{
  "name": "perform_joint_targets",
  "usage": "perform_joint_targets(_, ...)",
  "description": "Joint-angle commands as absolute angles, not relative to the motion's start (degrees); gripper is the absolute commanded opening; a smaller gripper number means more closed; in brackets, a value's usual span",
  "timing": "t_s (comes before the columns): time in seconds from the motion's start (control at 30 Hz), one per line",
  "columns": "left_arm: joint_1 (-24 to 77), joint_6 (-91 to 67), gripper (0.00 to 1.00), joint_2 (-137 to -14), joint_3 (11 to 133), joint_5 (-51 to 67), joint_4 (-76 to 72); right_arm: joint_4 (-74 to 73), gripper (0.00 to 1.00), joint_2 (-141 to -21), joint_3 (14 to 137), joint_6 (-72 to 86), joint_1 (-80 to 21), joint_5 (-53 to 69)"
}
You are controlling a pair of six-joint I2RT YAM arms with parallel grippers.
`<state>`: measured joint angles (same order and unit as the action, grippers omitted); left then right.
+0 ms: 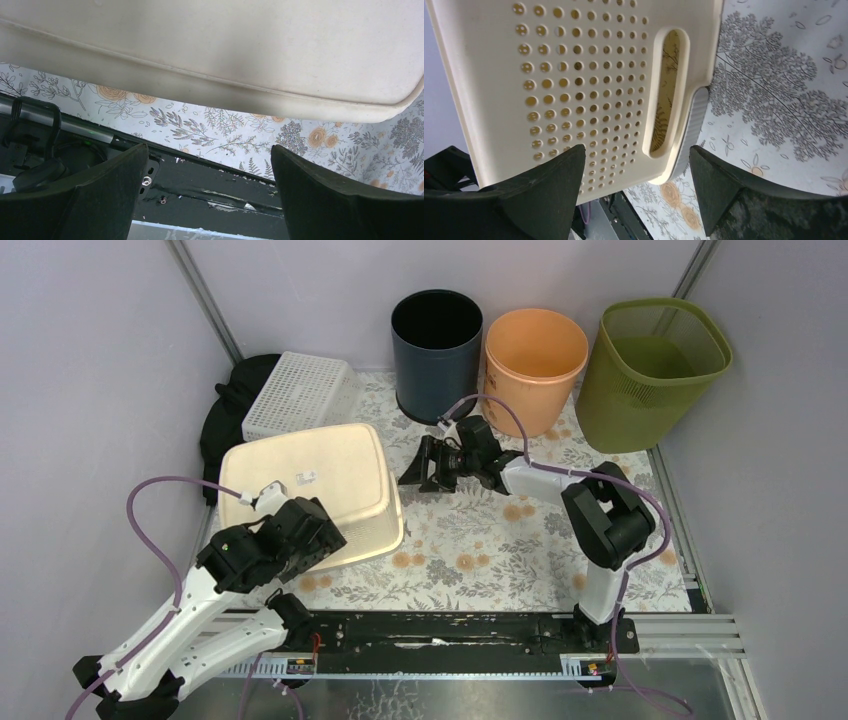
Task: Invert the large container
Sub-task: Move the container to the center of the board.
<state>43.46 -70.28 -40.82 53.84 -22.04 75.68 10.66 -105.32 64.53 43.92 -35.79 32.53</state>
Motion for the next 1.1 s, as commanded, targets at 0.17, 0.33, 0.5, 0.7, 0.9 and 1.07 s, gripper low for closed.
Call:
perform_joint_targets(0.17, 43.59, -70.29, 1.0, -40.28, 53.81, -23.19, 73.58, 25.22, 0.82, -106.5, 62.32, 50.33, -37.76, 37.62)
perform_joint_targets(0.33, 43.61, -70.64, 1.0, -39.7, 53.44, -23.12, 73.98, 25.4, 0.82, -106.99, 63.07, 49.57, -40.91, 38.56)
perform_joint_targets(0.5, 43.57, -70.75, 1.0, -39.36, 53.34, -23.16, 74.33, 24.78, 0.82, -107.38, 63.58, 48.9, -44.2, 38.48)
perform_joint_targets(0.7, 43.65, -70.76, 1.0, -39.35, 53.07, -23.33, 74.52, 24.71, 0.82, -107.4, 62.61, 49.0, -47.69, 37.67)
perform_joint_targets(0.9, 43.57, -70.8, 1.0, -39.38, 52.66, -23.17, 74.45, 25.83, 0.82, -109.03, 63.23, 49.88, -49.44, 37.57)
perform_joint_targets(1.07, 43.59, -70.66, 1.0, -39.53, 53.66, -23.55, 75.15, 25.34, 0.82, -111.57, 66.84, 50.21, -50.35, 38.26)
